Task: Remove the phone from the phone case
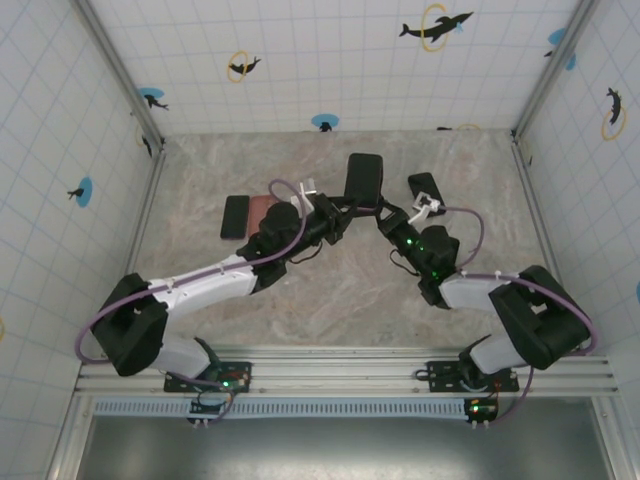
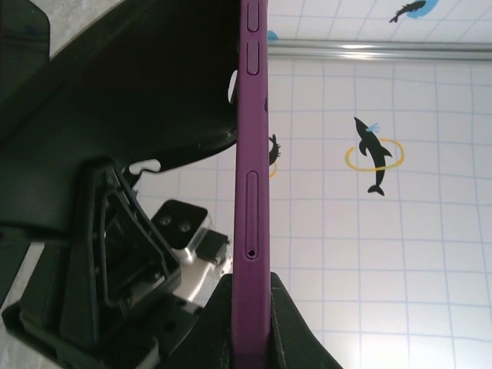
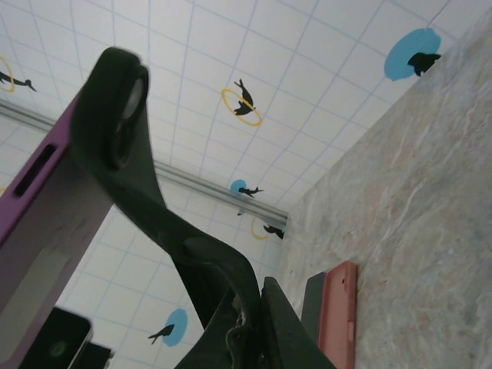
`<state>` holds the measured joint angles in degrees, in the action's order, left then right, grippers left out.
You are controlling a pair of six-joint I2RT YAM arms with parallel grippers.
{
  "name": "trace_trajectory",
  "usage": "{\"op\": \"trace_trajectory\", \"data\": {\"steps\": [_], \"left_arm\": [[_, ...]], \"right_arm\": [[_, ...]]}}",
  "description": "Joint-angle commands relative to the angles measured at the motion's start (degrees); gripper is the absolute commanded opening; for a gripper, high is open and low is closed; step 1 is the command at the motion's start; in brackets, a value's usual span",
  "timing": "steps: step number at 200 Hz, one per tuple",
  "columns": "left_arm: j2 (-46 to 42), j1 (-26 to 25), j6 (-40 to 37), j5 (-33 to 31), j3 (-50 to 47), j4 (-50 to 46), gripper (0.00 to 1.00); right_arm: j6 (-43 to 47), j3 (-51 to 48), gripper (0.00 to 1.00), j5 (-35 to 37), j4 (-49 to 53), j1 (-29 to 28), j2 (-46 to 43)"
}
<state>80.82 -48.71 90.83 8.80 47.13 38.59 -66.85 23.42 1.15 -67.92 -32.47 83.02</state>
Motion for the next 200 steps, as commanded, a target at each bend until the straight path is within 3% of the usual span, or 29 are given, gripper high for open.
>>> {"op": "trace_trajectory", "data": {"steps": [1, 52, 98, 154, 182, 200], "left_arm": [[-3.21, -0.01, -1.1, 0.48, -1.66, 3.54, 0.0], [-3.32, 1.19, -1.47, 0.31, -4.12, 2.72, 0.0], [1.38, 1.25, -1.21, 1.71, -1.46, 5.05, 0.0], [4.82, -0.37, -0.06, 2.7, -1.27, 5.2, 0.0], [6.6, -1.58, -0.04, 4.08, 0.83, 4.66, 0.0], [7.21, -2.17, 0.52, 4.4, 1.35, 5.09, 0.0]], "right_arm": [[1.03, 2.02, 0.0, 6.95, 2.84, 2.41, 1.31], [2.71, 2.61, 0.0, 4.75, -0.32, 1.83, 0.26], [4.95, 4.44, 0.0, 5.67, 1.85, -3.05, -1.63], [7.6, 7.79, 0.0, 11.81, 6.3, -7.05, -3.71], [12.49, 11.06, 0.0, 18.71, 13.31, -9.25, -4.89], [12.47, 10.95, 0.0, 20.28, 11.97, -9.28, -4.41]]}}
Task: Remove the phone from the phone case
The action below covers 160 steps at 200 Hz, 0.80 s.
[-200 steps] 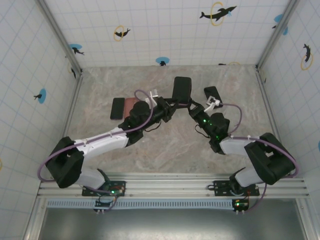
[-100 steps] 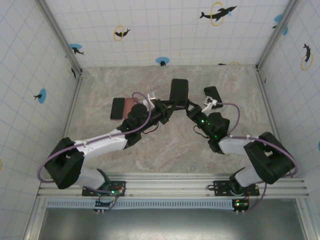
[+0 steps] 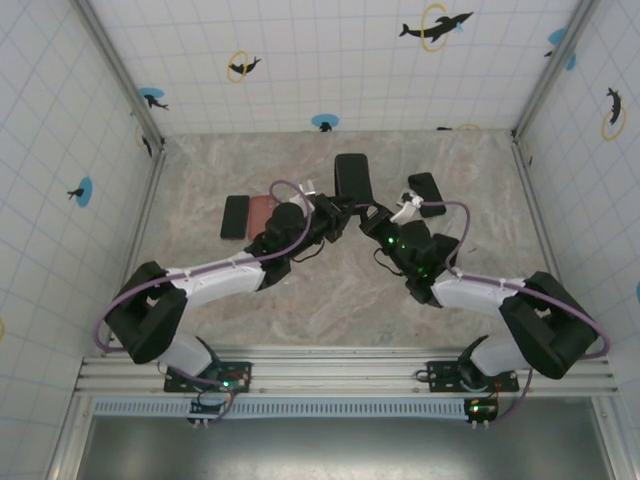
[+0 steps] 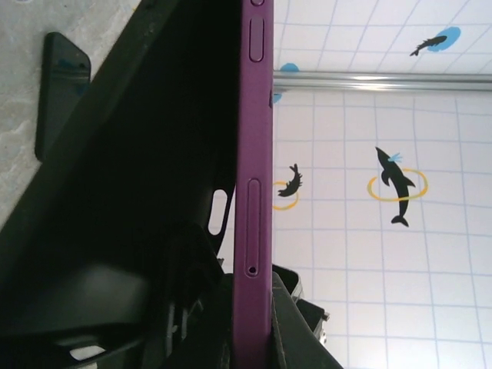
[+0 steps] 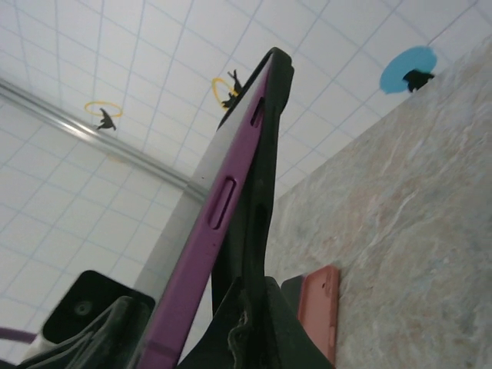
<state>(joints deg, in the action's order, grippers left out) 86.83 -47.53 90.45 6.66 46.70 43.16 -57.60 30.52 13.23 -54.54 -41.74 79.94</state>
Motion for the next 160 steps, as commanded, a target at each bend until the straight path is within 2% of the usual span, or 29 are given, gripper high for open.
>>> {"op": "trace_trajectory", "data": {"steps": [1, 54, 78, 112, 160], "left_arm": [[1.22, -3.4, 0.92, 6.53, 1.71, 0.57, 0.0], [-1.26, -3.88, 1.98, 5.84, 1.22, 0.58, 0.0], [-1.06, -4.24, 5.34, 5.69, 0.92, 5.95, 0.0], [0.19, -4.5, 6.31, 6.05, 3.18, 7.64, 0.0], [-0.46, -4.32, 5.85, 5.91, 3.64, 7.3, 0.0]], "right_arm": [[3.21, 3.89, 0.0, 8.29, -1.43, 0.03, -1.3], [5.05, 3.63, 0.0, 13.29, -3.52, 1.22, 0.65], [13.91, 4.73, 0.0, 16.12, -4.27, 0.6, 1.3], [20.13, 4.88, 0.0, 14.72, -10.84, -0.79, 3.39], [16.38, 3.58, 0.0, 15.28, -11.18, 1.08, 4.17]]}}
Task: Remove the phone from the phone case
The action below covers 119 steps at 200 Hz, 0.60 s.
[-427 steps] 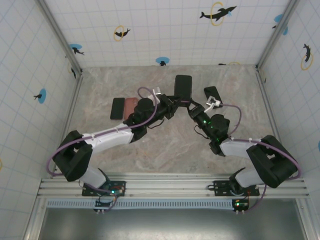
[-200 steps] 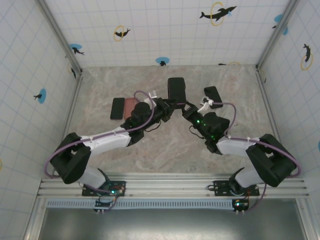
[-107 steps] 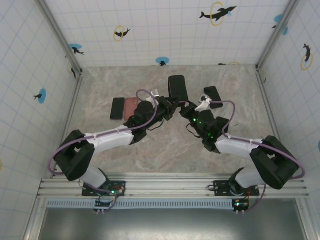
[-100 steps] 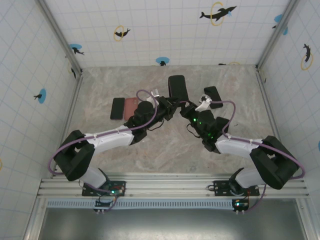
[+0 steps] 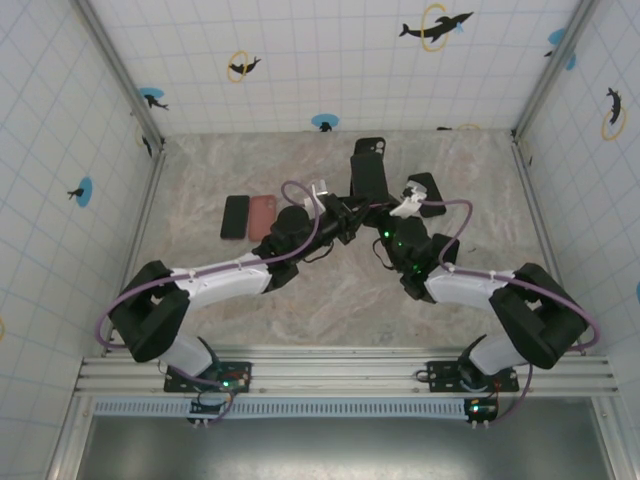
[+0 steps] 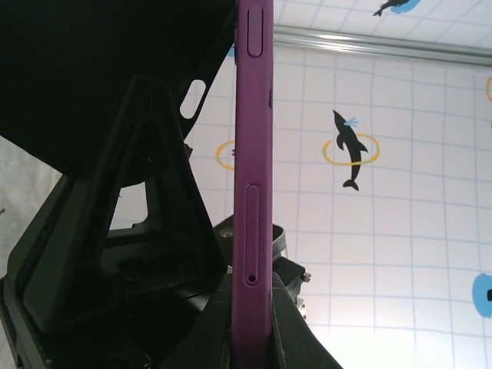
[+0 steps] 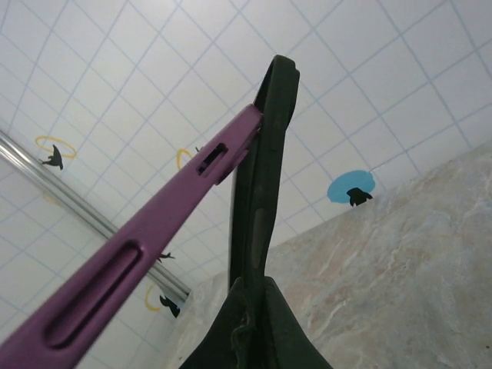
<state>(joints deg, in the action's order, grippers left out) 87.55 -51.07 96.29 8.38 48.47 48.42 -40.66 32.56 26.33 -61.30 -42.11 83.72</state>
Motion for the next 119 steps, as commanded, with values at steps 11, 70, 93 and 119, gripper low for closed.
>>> {"op": "trace_trajectory", "data": {"steps": [11, 70, 93, 119], "left_arm": [[-2.48, 0.06, -1.43, 4.06, 0.87, -0.09, 0.0], [-8.02, 8.01, -11.25, 10.7, -2.16, -11.76, 0.0], [-9.47, 11.65, -14.57, 15.17, -4.48, -13.6, 0.0], [-10.5, 16.0, -20.23, 19.64, -6.99, -16.77, 0.0]], "right_arm": [[-1.77, 1.02, 0.0, 1.28, -4.64, 2.14, 0.05], [-11.78, 0.11, 0.0, -8.4, 7.08, 6.12, -2.5], [-16.19, -1.88, 0.0, -12.15, 8.13, 7.12, -2.6], [-20.68, -4.16, 0.0, -15.4, 8.22, 7.15, -2.55]]}}
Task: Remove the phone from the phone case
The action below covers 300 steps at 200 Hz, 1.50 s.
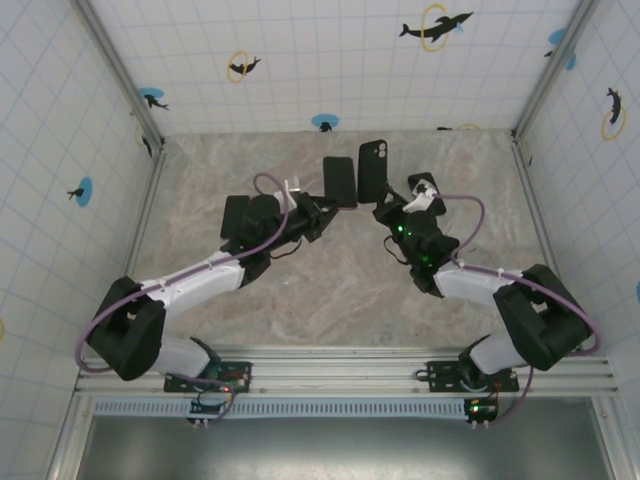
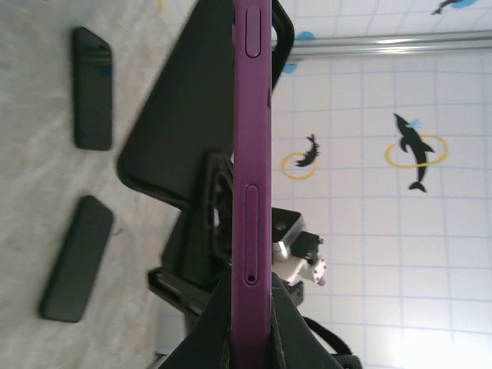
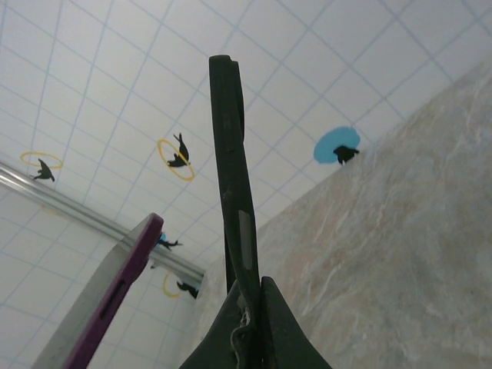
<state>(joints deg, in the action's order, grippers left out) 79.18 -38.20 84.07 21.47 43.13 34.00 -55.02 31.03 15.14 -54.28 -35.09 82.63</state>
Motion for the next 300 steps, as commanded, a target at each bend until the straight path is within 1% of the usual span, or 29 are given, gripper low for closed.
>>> {"op": "trace_trajectory", "data": {"steps": [1, 16, 50, 62, 75, 77, 80, 113, 127, 141, 156, 182, 206, 232, 274, 300], "left_arm": [[-2.11, 3.35, -8.29, 6.73, -1.7, -2.66, 0.0], [-2.36, 6.42, -12.26, 8.5, -3.5, -5.67, 0.0], [-0.56, 12.04, -15.21, 12.67, -9.41, -2.74, 0.0], [0.94, 13.25, -16.97, 13.76, -9.47, -2.85, 0.0], [3.09, 13.32, -18.53, 15.22, -9.19, -2.23, 0.0], [3.51, 14.73, -18.8, 15.43, -9.01, -2.3, 0.0], [4.04, 15.3, -19.23, 15.66, -8.86, -2.46, 0.0], [10.23, 18.16, -20.73, 18.94, -7.85, -0.58, 0.0], [12.14, 18.75, -22.58, 18.71, -6.47, -1.7, 0.0], [14.31, 19.16, -22.23, 18.94, -5.68, 0.21, 0.0], [16.95, 19.63, -22.57, 19.48, -3.76, -0.17, 0.0], [19.96, 20.46, -19.69, 19.92, -3.66, 4.88, 0.0], [21.64, 21.19, -19.25, 19.31, -3.63, 6.14, 0.0], [23.83, 21.96, -16.92, 19.87, -3.35, 8.99, 0.0], [26.51, 22.26, -16.89, 20.35, -1.3, 7.67, 0.0], [28.11, 22.83, -15.47, 20.18, -1.35, 8.34, 0.0]], "right_arm": [[-6.54, -2.72, 0.0, -4.31, 1.2, 0.12, -1.44], [-9.11, -3.97, 0.0, -5.15, 0.57, -0.45, -1.18], [-13.12, -6.47, 0.0, -5.3, 0.49, -2.5, -0.72], [-13.82, -6.98, 0.0, -5.12, 0.49, -3.3, -0.41], [-14.52, -7.12, 0.0, -5.35, 0.28, -3.84, 0.06], [-14.57, -7.12, 0.0, -5.37, 0.24, -4.02, 0.14], [-14.71, -7.24, 0.0, -5.26, 0.19, -4.22, 0.28], [-15.15, -6.62, 0.0, -5.18, -0.12, -5.2, 1.63], [-15.28, -6.27, 0.0, -5.27, -0.21, -5.5, 2.23], [-15.28, -5.96, 0.0, -5.21, -0.39, -5.98, 2.84], [-15.5, -5.66, 0.0, -5.15, -0.45, -6.26, 3.56], [-16.08, -5.54, 0.0, -5.44, -1.22, -6.26, 4.55], [-16.39, -5.28, 0.0, -5.67, -1.44, -6.26, 5.38], [-17.08, -5.27, 0.0, -6.17, -2.61, -6.14, 6.46], [-17.98, -5.27, 0.0, -7.07, -4.2, -6.14, 7.93], [-18.27, -5.72, 0.0, -7.57, -5.49, -6.22, 8.59]]}}
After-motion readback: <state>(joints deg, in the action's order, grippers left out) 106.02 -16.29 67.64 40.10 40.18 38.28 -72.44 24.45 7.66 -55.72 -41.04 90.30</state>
